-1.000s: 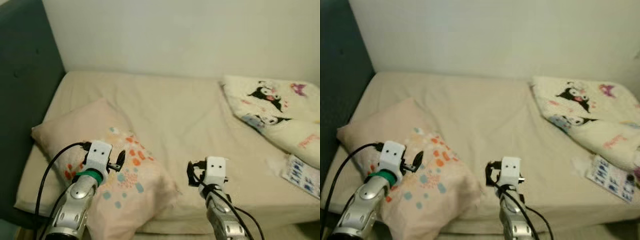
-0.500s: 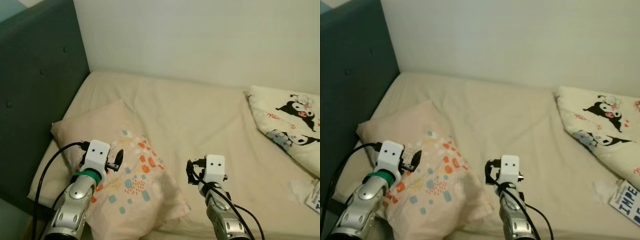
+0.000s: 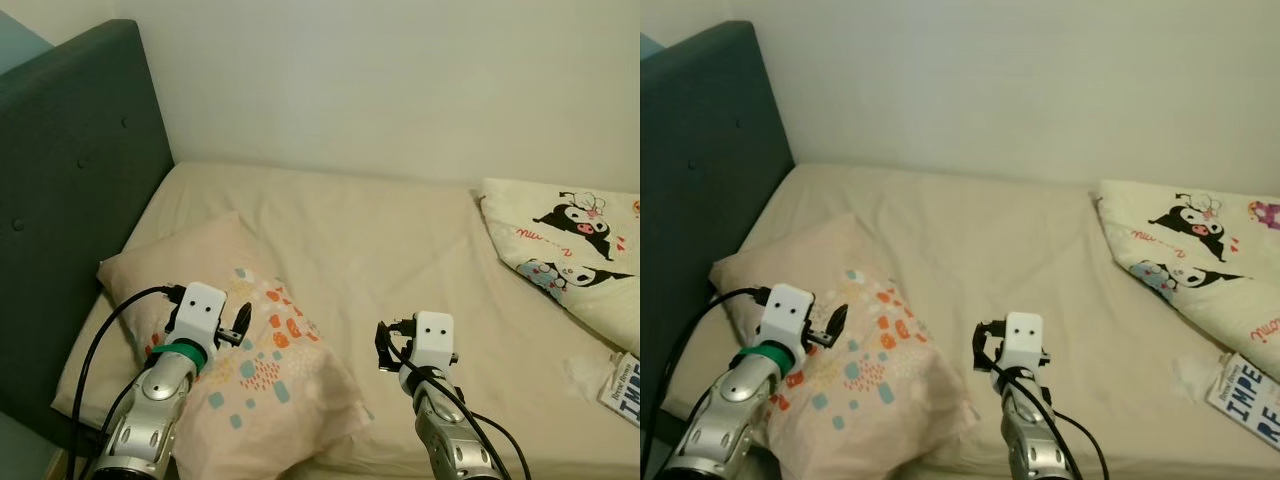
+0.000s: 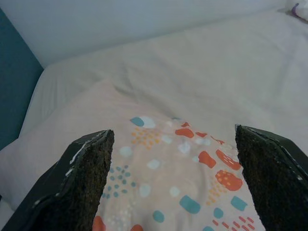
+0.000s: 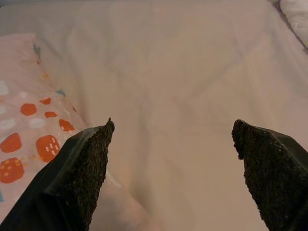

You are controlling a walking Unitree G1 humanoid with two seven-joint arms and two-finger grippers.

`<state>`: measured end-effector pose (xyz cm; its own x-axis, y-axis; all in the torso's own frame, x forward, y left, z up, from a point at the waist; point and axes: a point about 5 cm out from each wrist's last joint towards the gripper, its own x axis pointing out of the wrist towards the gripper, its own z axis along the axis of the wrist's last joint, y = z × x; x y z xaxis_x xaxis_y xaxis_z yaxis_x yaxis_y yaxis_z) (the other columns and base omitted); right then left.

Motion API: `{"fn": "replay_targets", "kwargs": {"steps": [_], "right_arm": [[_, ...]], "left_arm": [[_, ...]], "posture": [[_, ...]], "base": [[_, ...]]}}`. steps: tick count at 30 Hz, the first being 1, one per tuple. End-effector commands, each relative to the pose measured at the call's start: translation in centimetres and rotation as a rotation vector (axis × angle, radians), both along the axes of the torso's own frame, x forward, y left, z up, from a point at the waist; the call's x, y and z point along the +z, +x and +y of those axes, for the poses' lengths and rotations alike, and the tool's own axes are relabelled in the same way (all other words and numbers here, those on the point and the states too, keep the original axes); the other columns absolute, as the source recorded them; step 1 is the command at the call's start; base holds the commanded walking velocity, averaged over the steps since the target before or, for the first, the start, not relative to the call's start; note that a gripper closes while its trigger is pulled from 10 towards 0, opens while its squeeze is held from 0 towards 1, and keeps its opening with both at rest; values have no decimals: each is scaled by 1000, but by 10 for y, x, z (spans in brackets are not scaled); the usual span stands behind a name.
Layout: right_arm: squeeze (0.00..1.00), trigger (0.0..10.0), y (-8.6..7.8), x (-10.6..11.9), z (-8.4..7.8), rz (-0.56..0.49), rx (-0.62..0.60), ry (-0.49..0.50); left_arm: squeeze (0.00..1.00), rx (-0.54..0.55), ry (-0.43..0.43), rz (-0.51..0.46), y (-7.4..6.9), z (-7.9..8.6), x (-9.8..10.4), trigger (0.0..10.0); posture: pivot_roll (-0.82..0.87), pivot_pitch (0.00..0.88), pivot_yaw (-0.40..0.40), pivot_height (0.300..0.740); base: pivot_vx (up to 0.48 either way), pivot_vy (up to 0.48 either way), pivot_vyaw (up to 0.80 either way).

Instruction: Clean up the room

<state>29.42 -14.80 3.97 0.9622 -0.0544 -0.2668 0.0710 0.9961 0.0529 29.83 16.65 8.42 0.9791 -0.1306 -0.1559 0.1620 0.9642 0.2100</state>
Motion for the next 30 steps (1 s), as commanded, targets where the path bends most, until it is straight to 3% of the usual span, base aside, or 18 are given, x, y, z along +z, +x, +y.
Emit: {"fn": "replay_targets", "kwargs": {"steps": [1,30], "right_arm": [[0,10000,-5,-7,-2,34,-10,10],[0,10000,-2,-6,0,28,35,2]], "left_arm": [[0,-1,6,38,-4,0,-8,10000],[0,45,21,37,-7,4,-11,10000]], "posture": [[121,0,25,690],[121,0,-5,570]], "base": [[0,0,0],[0,0,0]]}}
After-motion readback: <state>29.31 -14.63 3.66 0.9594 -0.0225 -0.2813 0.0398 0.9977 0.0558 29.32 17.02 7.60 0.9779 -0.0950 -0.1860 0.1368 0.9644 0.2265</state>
